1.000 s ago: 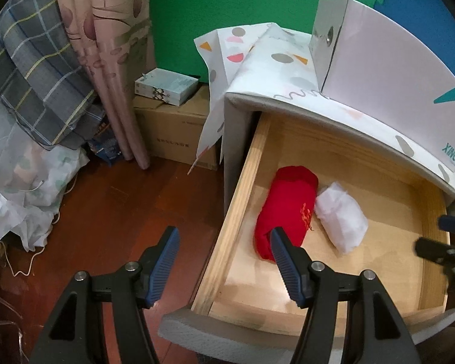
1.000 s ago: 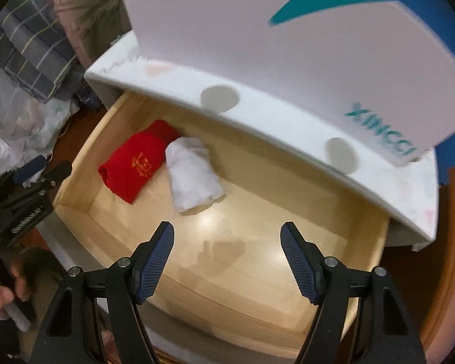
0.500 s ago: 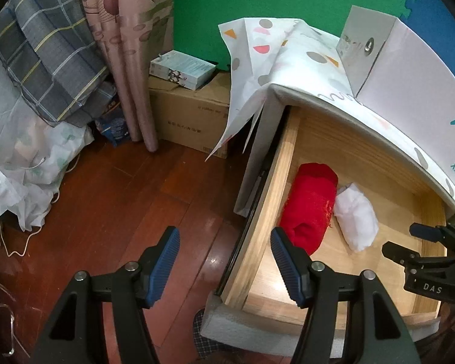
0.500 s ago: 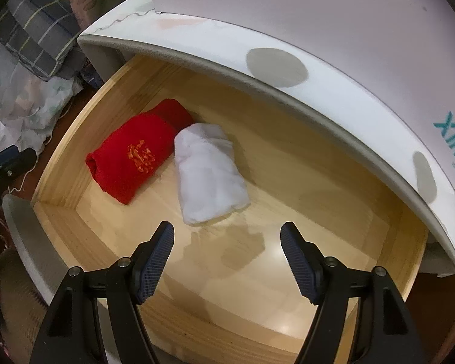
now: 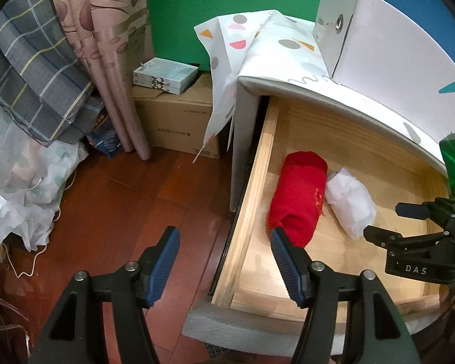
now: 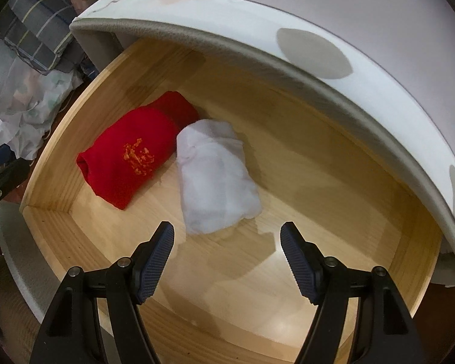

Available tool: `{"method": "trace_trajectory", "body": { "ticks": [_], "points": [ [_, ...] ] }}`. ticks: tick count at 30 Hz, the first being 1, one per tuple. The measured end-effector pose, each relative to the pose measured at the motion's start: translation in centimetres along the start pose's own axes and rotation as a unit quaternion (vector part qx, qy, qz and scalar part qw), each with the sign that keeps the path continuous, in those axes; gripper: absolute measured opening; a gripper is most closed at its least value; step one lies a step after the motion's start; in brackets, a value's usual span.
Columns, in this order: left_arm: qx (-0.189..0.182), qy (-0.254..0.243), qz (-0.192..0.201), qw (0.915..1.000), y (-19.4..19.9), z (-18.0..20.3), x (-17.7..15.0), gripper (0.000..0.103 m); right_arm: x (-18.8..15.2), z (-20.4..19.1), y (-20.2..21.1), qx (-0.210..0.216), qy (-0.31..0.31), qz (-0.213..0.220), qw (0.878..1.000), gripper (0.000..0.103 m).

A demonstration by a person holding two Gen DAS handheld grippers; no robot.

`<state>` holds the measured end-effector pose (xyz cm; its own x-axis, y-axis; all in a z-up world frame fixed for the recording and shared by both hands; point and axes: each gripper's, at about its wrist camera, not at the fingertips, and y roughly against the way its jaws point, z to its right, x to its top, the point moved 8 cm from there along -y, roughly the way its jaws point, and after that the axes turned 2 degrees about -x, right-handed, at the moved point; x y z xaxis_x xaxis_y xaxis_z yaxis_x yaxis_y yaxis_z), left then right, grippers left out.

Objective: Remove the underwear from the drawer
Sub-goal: 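Move the empty right gripper back above the red and white items in the drawer, then lower the right gripper onto the white rolled item and close it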

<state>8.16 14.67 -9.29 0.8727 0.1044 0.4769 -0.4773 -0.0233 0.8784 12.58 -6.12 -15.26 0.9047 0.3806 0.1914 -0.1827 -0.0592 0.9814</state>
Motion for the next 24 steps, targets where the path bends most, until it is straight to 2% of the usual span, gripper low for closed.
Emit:
{"method": "trace_trajectory", "body": {
  "ticks": [14,24],
  "points": [
    [0.011,0.009,-0.001,0.9999,-0.1,-0.5,-0.1,0.064,0.2,-0.5,-0.3,-0.007,0.012,-0.003,1.000,0.070],
    [0.018,0.021,-0.009,0.9996,-0.4,-1.3,-0.2,0.064,1.4,-1.1,-1.4,-0.028,0.069,-0.012,0.997,0.070]
  ]
}}
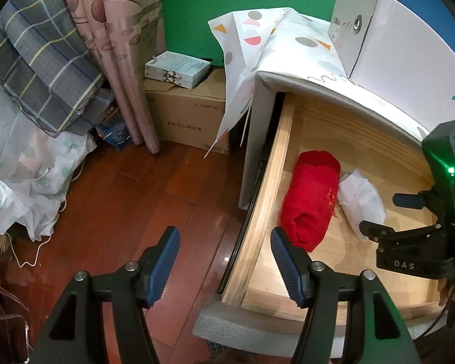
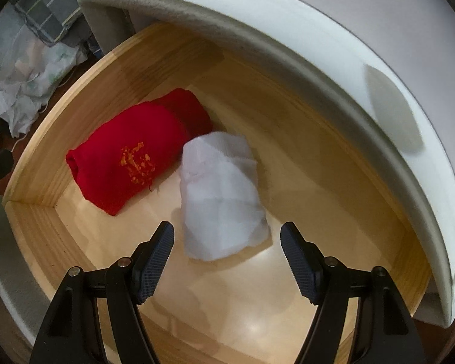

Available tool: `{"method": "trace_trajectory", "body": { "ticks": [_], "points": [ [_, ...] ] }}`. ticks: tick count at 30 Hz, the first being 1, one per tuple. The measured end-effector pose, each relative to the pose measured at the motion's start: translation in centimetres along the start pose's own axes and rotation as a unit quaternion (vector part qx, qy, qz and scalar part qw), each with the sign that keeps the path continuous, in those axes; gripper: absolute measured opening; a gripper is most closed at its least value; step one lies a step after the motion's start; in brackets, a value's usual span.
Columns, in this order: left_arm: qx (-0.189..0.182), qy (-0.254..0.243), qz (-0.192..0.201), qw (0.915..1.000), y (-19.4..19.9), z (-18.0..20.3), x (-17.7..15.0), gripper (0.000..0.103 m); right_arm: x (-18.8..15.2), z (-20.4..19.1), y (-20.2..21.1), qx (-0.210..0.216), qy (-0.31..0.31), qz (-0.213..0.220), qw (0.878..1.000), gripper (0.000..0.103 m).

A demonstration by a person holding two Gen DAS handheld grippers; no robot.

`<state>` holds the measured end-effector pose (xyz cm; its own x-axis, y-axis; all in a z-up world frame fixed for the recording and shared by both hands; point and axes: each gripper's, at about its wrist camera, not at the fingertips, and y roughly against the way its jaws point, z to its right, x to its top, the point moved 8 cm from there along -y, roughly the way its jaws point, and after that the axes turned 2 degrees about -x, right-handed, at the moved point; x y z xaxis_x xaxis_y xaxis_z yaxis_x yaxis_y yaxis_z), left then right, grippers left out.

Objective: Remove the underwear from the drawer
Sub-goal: 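Lower the right gripper onto the white rolled item and close it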

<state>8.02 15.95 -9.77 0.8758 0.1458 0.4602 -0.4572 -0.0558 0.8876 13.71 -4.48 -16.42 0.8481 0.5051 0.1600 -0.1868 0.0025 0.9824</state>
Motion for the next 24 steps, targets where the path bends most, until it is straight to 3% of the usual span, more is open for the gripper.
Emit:
{"method": "trace_trajectory", "body": {
  "ticks": [16,20,24],
  "points": [
    [0.002,0.004,-0.006,1.0000,-0.2,-0.2,-0.1,0.064,1.9,-1.9,-3.1,-0.023,0.070,-0.005,0.997,0.070],
    [0.000,0.005,-0.010,0.9999,-0.3,-0.2,-0.2,0.064,2.1,-1.6,-3.1,-0.008,0.051,-0.003,0.999,0.059],
    [-0.001,0.003,-0.009,1.0000,-0.3,-0.1,-0.2,0.064,1.5,-1.3,-2.9,0.004,0.040,-0.010,0.999,0.056]
  ]
}}
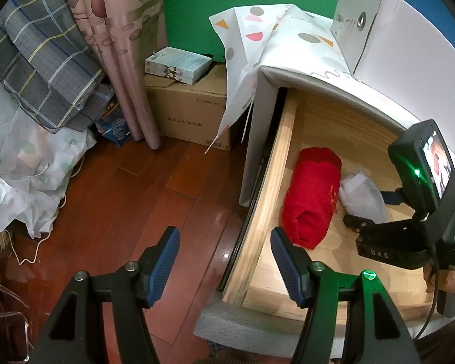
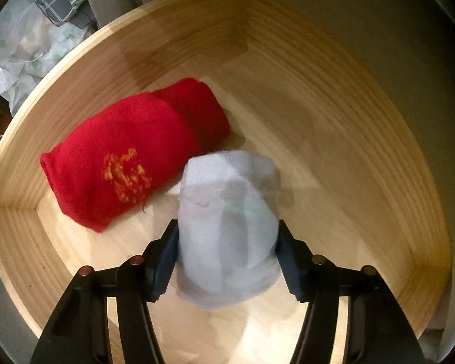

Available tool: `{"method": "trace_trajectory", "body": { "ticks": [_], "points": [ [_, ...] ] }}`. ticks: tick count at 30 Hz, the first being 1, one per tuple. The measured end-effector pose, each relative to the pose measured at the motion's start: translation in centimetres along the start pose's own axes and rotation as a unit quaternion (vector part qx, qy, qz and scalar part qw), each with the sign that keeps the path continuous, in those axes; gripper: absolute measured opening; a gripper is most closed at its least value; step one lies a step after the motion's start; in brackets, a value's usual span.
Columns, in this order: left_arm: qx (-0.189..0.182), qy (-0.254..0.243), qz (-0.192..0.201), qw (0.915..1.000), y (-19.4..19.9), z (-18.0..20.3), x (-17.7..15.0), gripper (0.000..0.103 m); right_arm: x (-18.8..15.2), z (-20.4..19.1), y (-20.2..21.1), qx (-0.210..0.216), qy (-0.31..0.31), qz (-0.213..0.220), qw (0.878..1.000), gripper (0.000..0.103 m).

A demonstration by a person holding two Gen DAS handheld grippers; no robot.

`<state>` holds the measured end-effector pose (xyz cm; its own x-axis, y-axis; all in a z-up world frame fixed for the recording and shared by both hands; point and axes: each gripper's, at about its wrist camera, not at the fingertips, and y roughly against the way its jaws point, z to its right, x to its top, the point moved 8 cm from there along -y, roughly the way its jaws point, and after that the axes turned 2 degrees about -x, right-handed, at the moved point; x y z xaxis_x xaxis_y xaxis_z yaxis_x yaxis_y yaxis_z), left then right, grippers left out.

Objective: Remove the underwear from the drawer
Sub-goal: 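Lower the right gripper onto the white rolled item and close it, then lift the white rolled item with the right gripper while the left gripper reaches toward the red roll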

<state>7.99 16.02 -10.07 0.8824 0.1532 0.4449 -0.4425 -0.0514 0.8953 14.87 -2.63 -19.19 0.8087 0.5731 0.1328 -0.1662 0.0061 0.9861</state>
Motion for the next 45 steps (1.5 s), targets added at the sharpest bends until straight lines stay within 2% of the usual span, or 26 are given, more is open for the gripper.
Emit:
{"method": "trace_trajectory", "body": {
  "ticks": [13,18,24,31,36,39,42,45],
  "points": [
    [-0.003,-0.008,0.006,0.9999,0.1,0.5,0.0,0.064,-4.6,1.0,0.5,-0.005,-0.003,-0.066,0.998,0.054],
    [-0.006,-0.016,0.007,0.9998,0.1,0.9,0.1,0.064,-7.1,2.9,0.3,0.009,-0.053,-0.095,0.994,0.054],
    [-0.013,-0.035,0.018,0.9991,0.5,1.8,0.2,0.064,-10.6,5.6,0.2,0.016,-0.124,-0.135,0.983,0.055],
    [-0.036,-0.093,0.004,0.9950,0.4,4.7,0.0,0.064,-13.8,7.9,0.1,0.021,-0.189,-0.169,0.967,0.055],
    [-0.063,-0.149,-0.022,0.9866,-0.4,8.1,-0.1,0.064,-13.4,7.6,-0.3,0.030,-0.218,-0.190,0.957,0.055],
    [-0.081,-0.155,-0.039,0.9837,-1.0,9.3,0.3,0.064,-14.2,7.5,-0.2,0.036,-0.239,-0.202,0.949,0.054],
    [-0.081,-0.159,-0.048,0.9828,-2.0,10.0,1.0,0.064,-14.2,6.5,-0.1,0.042,-0.234,-0.206,0.949,0.055],
    [-0.081,-0.159,-0.068,0.9815,-3.5,10.6,1.5,0.064,-12.3,8.2,-0.7,0.048,-0.236,-0.210,0.948,0.055]
  ]
}}
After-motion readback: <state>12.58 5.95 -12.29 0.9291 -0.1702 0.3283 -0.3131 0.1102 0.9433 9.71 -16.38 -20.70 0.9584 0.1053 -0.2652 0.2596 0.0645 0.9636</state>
